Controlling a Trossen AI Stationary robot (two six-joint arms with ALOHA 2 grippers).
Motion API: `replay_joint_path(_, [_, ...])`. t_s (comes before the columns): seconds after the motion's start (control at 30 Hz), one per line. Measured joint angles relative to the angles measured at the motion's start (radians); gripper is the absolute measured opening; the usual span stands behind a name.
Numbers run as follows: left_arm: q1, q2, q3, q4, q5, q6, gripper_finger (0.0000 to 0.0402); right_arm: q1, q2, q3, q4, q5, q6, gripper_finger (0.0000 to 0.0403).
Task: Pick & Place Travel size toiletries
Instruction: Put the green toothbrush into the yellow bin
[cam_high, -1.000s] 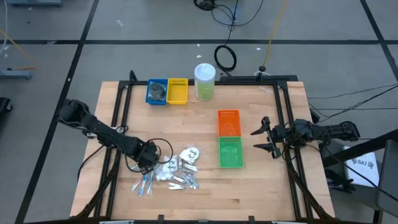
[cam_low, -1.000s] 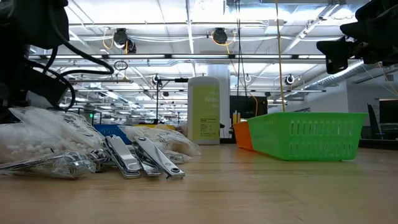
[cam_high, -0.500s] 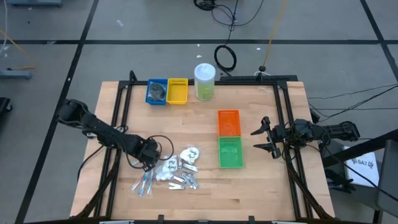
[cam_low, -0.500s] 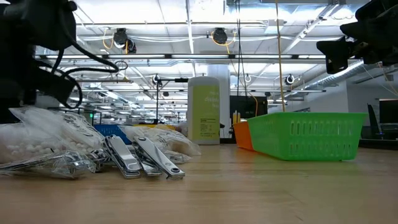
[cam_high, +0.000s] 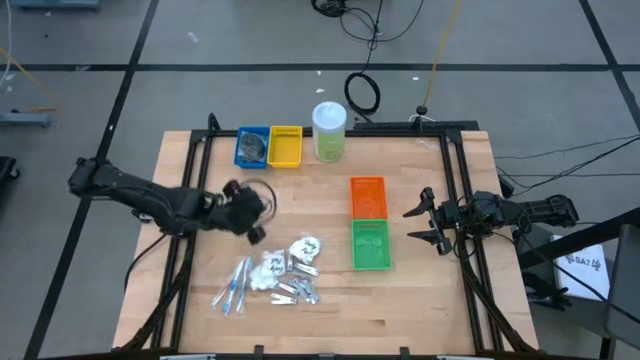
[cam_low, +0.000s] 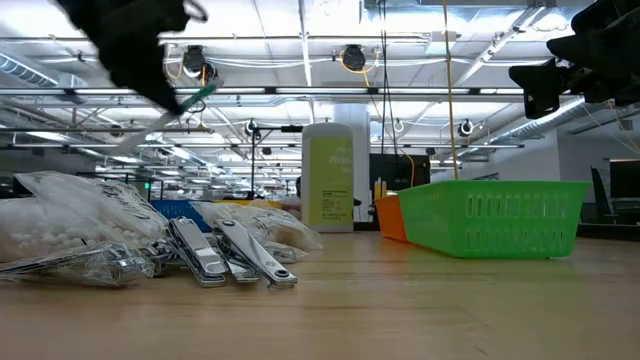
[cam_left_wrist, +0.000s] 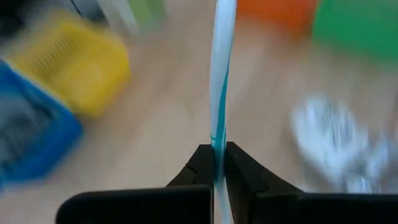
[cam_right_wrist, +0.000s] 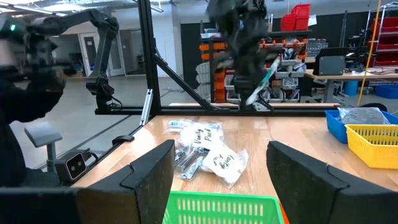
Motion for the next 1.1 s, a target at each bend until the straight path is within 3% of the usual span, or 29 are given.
replay_joint_path(0.13, [0.142,-0.073,0.001,0.227,0.028,0.189,0.001,0.0,0.0,0.0,0.0,0.0,0.0,0.0242])
replay_joint_path(0.33, [0.475,-0.114,0.003,0.482,0.316,0.398,0.0006,0.0,0.0,0.0,0.0,0.0,0.0,0.0242])
replay_joint_path(0.53, [0.863,-0.041,-0.008,0.538,0.55,0.395,0.0005,0.0,0.0,0.0,0.0,0.0,0.0,0.0242])
replay_joint_path(0.7, [1.012,0.128,-0.024,0.762,0.832,0.31,0.001,0.0,0.0,0.0,0.0,0.0,0.0,0.0242])
replay_joint_path(0.9, [1.037,0.369,-0.026,0.967,0.843,0.237,0.0009,0.0,0.0,0.0,0.0,0.0,0.0,0.0242])
replay_joint_path(1.1, [1.052,0.525,-0.026,1.008,0.724,0.195,0.0007,0.0,0.0,0.0,0.0,0.0,0.0,0.0242])
